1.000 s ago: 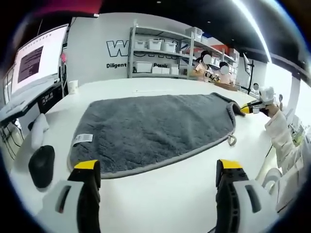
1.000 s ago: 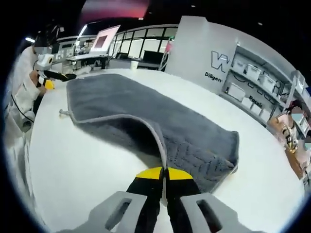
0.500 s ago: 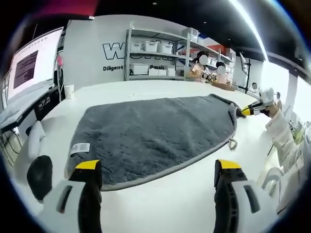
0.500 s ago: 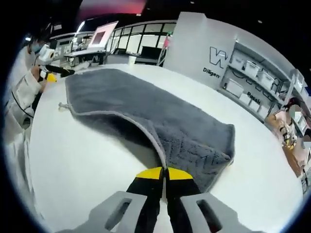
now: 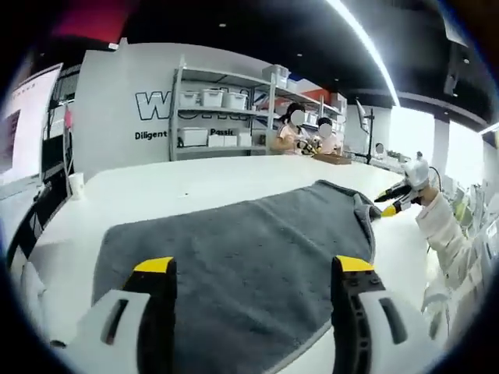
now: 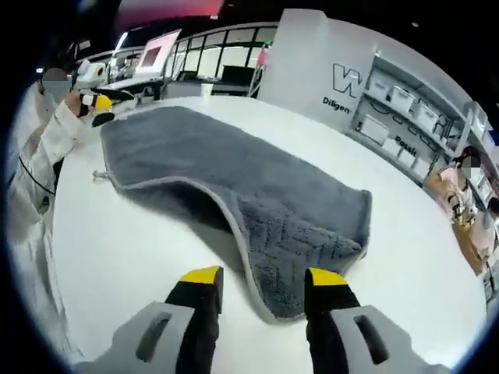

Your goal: Open the folded towel by lifting each exposed corner and separating the folded layers until the towel lies flat within the target outline without major curled edges

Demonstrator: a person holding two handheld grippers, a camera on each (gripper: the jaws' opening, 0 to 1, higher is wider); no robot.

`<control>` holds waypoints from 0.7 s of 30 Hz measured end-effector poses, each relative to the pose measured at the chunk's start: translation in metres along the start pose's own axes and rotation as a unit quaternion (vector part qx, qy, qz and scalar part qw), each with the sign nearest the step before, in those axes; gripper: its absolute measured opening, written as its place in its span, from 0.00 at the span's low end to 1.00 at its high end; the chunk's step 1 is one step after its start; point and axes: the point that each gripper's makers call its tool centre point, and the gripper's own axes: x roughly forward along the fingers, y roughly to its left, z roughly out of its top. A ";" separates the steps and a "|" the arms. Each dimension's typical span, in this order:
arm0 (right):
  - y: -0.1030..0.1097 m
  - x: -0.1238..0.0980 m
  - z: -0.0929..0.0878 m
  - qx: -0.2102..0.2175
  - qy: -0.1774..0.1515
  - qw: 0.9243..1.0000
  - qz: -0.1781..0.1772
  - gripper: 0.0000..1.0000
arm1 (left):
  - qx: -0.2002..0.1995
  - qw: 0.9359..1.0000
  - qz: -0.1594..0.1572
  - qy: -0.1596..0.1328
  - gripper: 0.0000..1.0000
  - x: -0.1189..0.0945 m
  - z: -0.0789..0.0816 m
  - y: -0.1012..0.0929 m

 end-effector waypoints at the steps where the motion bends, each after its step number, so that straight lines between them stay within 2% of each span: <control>1: 0.001 0.000 0.008 0.014 -0.015 1.000 0.007 0.55 | 0.008 1.000 -0.008 -0.001 0.78 0.007 0.004 0.000; 3: 0.002 0.000 0.017 0.019 -0.025 0.999 0.016 0.62 | 0.005 1.000 -0.016 0.000 0.78 0.018 0.009 0.002; 7: 0.000 0.005 0.028 0.024 -0.027 0.999 0.020 0.66 | 0.005 1.000 -0.029 -0.001 0.79 0.033 0.018 0.004; 8: 0.001 0.008 0.030 0.029 -0.022 0.999 0.022 0.70 | 0.004 0.999 -0.033 -0.002 0.79 0.037 0.020 0.005; 10: 0.002 0.012 0.034 0.030 -0.016 0.999 0.022 0.84 | 0.006 0.999 -0.039 -0.003 0.81 0.046 0.029 0.006; 12: 0.005 0.016 0.042 0.028 -0.011 0.999 0.021 0.96 | 0.031 0.999 -0.025 0.010 0.84 0.053 0.032 0.013; 13: 0.007 0.018 0.044 0.026 -0.008 0.999 0.024 0.98 | 0.033 0.999 -0.024 0.011 0.87 0.057 0.034 0.014; 16: 0.013 0.021 0.058 0.023 -0.011 0.999 0.035 0.99 | 0.029 0.999 -0.023 0.012 0.88 0.066 0.041 0.022; 21: 0.020 0.025 0.103 0.024 -0.044 0.997 0.050 0.99 | 0.028 0.999 0.000 0.028 0.87 0.079 0.043 0.053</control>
